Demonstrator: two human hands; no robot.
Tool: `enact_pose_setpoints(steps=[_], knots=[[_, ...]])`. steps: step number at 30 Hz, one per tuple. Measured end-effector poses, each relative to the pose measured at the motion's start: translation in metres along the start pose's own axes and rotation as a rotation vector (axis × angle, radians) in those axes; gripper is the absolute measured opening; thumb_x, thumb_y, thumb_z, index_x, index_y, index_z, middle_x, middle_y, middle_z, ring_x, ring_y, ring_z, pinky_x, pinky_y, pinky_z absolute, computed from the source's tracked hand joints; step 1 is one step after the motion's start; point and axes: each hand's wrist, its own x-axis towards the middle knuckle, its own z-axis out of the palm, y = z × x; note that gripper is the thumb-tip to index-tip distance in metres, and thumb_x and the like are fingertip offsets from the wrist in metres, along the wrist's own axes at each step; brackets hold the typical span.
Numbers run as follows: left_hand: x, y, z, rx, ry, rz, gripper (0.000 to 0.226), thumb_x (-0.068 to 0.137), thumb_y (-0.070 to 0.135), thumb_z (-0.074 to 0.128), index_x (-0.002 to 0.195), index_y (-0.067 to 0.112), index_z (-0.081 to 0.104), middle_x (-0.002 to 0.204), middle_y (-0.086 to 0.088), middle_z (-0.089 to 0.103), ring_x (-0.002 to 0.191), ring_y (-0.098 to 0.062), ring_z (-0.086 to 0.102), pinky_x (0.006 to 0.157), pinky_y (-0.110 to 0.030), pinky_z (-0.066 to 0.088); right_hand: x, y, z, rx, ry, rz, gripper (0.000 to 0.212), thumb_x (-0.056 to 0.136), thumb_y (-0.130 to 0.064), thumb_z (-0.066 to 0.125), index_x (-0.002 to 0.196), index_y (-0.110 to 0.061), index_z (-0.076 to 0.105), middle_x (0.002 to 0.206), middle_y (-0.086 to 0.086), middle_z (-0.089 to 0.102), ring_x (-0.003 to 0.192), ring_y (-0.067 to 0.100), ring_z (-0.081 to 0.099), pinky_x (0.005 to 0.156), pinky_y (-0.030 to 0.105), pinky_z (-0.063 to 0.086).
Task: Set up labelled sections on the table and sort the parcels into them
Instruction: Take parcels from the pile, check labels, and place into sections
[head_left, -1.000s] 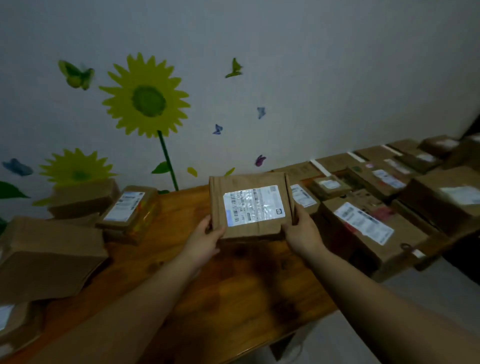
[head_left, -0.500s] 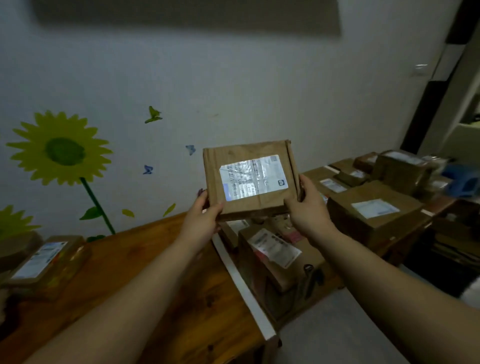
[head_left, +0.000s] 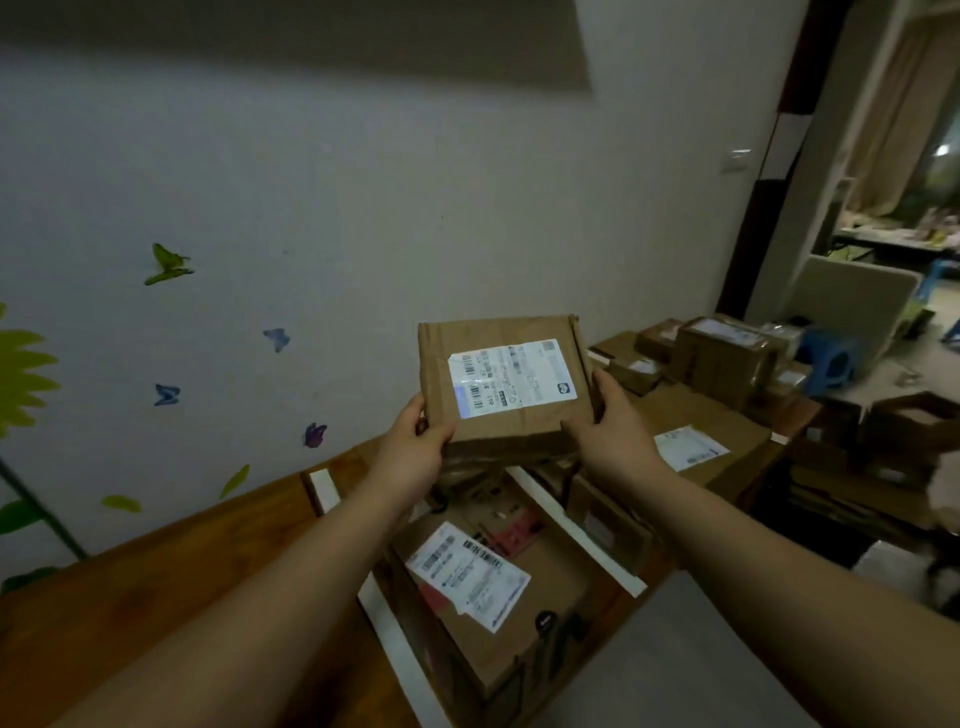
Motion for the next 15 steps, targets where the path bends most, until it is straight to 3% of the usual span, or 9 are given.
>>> enact_pose_setpoints(steps=[2,5,11,15], knots=[[0.022,0.002,0.007,0.022,-0.024,-0.005,0.044,0.097,0.028,0.050,0.139,0.033,0.040,0.118,0.006,0.061,0.100,-0.013,0.062,0.085,-0.032,0.053,0.020,0.003,-0.002,-0.059,0.007,0.018,0.057,0.094,-0.028,0.056,0.145,-0.029,0.031,0.136,-0.003,0.052,0.119,0.018,0.053,0.098,0.038,0.048],[0.051,0.006,0.019,0.033,-0.060,-0.007,0.045,0.097,0.031,0.050,0.140,0.032,0.038,0.123,0.003,0.060,0.106,-0.016,0.061,0.095,-0.039,0.050,0.053,0.011,-0.007,-0.088,-0.004,0.017,0.055,0.096,-0.027,0.054,0.146,-0.028,0.030,0.139,-0.001,0.050,0.121,0.018,0.052,0.092,0.032,0.047],[0.097,0.010,0.046,0.100,-0.049,-0.026,0.048,0.097,0.035,0.047,0.143,0.029,0.034,0.133,0.001,0.055,0.114,-0.019,0.056,0.095,-0.035,0.048,0.122,0.032,-0.018,-0.223,-0.089,-0.020,0.057,0.095,-0.036,0.053,0.147,-0.028,0.030,0.143,-0.002,0.046,0.126,0.022,0.049,0.095,0.036,0.046],[0.133,0.013,0.078,0.127,0.005,-0.039,0.048,0.098,0.033,0.045,0.144,0.028,0.033,0.137,0.002,0.051,0.107,-0.014,0.052,0.083,-0.027,0.044,0.182,0.057,-0.032,-0.246,-0.182,-0.056,0.060,0.092,-0.040,0.057,0.145,-0.026,0.033,0.143,0.000,0.047,0.126,0.023,0.049,0.099,0.042,0.047]])
